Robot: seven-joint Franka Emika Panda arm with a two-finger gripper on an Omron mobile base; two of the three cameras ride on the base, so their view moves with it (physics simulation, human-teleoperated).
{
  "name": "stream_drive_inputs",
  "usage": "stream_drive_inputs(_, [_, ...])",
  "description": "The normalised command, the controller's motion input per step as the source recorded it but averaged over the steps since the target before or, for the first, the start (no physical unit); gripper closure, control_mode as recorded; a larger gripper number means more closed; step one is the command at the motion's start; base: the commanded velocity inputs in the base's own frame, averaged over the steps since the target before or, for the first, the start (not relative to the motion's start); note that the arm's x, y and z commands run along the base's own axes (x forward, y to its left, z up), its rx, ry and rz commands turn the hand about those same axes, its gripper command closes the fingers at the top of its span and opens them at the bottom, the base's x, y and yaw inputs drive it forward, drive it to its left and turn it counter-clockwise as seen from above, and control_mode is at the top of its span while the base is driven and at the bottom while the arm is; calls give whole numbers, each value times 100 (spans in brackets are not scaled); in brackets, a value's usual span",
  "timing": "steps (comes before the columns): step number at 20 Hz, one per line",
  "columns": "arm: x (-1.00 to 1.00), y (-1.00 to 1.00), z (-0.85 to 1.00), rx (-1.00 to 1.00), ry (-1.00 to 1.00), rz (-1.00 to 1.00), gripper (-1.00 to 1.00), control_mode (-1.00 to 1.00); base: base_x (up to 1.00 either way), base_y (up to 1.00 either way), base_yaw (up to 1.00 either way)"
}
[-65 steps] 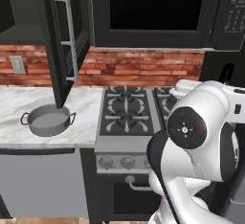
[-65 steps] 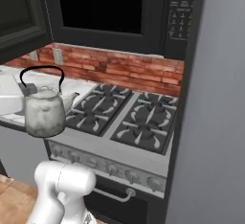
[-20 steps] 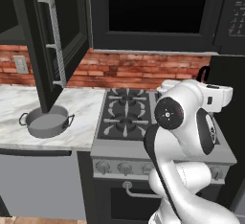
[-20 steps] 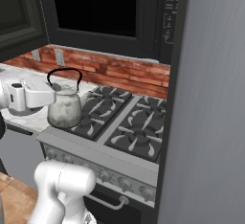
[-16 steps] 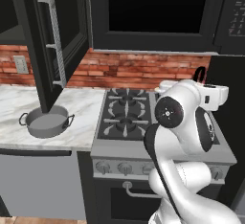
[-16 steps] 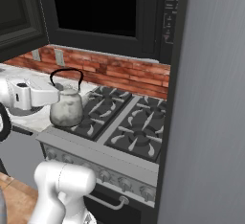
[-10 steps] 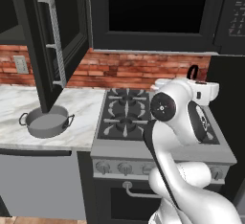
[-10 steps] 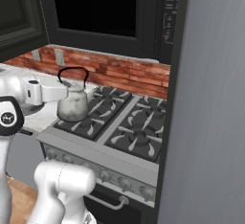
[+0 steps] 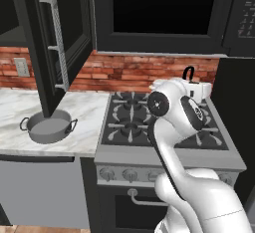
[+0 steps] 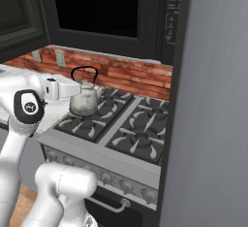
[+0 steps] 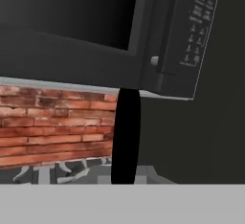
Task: Pick the kettle from the cabinet and place it on a stove burner. Then pick the pot from the counter and place it on another stove burner. Finally, turn both burners on.
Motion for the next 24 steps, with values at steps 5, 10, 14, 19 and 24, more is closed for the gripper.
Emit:
stream_drive_inputs(5, [55,0,-26,0,0,0,100,-100,0,0,0])
stream_drive_inputs(10, [52,0,-25,0,0,-1,100,-100,0,0,0])
stream_drive_inputs(14, [54,0,-23,0,-1,-3,100,-100,0,0,0])
stream_drive_inputs(19, [52,2,-21,0,-3,-5,100,-100,0,0,0])
stream_drive_inputs(24, [49,7,-22,0,-5,-7,100,-100,0,0,0])
